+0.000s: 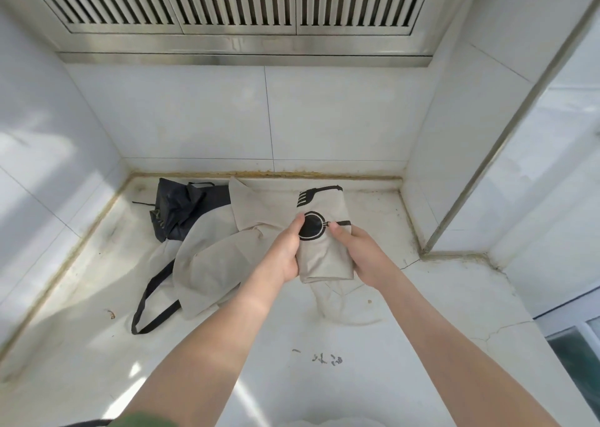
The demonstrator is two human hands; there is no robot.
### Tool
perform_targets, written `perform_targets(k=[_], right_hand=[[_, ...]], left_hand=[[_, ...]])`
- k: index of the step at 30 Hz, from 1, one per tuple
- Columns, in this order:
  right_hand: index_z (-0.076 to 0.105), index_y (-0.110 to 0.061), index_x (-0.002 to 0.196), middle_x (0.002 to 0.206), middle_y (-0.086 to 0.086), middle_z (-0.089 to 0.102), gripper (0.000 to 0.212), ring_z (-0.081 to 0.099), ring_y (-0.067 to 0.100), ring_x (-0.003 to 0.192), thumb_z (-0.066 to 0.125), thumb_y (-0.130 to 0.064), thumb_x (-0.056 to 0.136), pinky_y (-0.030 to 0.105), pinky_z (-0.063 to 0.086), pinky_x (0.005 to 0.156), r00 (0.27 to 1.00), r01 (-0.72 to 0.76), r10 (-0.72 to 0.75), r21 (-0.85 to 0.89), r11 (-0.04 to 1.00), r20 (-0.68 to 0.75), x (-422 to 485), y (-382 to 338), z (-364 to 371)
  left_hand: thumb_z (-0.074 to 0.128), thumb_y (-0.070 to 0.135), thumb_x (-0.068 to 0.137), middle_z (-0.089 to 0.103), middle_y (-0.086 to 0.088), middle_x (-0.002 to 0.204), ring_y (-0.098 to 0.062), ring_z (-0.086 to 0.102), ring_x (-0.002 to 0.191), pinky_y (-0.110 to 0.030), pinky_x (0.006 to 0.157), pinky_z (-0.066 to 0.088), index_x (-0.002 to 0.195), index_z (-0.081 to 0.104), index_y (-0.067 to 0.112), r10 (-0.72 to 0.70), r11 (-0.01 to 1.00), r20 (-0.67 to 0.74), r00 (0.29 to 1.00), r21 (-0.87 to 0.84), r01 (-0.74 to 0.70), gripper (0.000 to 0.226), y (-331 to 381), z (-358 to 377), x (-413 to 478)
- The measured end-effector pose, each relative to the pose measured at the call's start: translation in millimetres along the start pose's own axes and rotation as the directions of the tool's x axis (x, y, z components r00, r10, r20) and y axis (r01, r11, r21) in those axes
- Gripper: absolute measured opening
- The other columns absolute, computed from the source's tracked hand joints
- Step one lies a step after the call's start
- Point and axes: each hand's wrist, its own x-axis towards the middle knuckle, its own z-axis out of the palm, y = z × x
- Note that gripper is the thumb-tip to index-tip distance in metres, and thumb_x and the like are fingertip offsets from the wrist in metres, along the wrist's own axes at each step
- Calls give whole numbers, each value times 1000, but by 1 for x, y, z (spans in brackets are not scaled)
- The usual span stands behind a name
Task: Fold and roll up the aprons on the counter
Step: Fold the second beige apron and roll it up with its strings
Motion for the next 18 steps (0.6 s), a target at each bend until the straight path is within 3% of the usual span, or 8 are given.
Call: perform_targets(k=[4,8,10,12,14,18], right_hand=[[62,-8,118,113,9,70,32,67,25,103,63,-24,91,38,54,87,997,-1,8,-95,995,78,-4,-4,-2],[65,-2,110,106,15,70,23,67,24,89,63,-14,90,31,55,75,994,103,-105,-165,981,-6,-5,-10,-9],[66,-8,105,112,17,68,17,65,23,93,65,-13,89,35,53,83,986,169,-168,-180,969,21,-6,-14,-10],[67,-20,96,120,9,60,10,54,22,110,69,-20,86,38,46,98,968,243,-249,-307,920,21,-5,-16,-10],[68,-26,92,120,-6,43,8,32,13,119,71,-26,85,33,30,109,940,290,-340,-495,819,-12,-4,-18,-13],[74,-26,88,142,-22,24,9,3,-6,134,72,-33,82,27,1,113,877,397,-474,-679,618,81,-3,-26,-18]], left_hand=[[43,34,98,73,-7,82,-22,67,75,-33,66,55,99,65,9,59,997,-63,996,-45,-62,33,8,9,-7],[46,19,90,68,-17,108,-30,65,92,-44,90,53,114,64,3,59,998,-101,993,22,-57,34,18,19,-13],[44,13,87,68,-17,105,-30,65,92,-45,95,51,111,64,3,20,994,-140,990,107,-5,32,23,21,-12],[40,11,88,71,-18,93,-30,67,87,-45,85,55,108,64,1,-41,985,-141,989,161,63,33,28,22,-13],[35,9,92,71,-17,73,-28,67,73,-42,65,55,94,63,-2,-65,979,-140,988,184,90,30,30,23,-16],[39,9,94,66,-11,52,-21,64,43,-30,43,54,78,59,3,-84,968,-175,981,220,122,26,33,22,-19]])
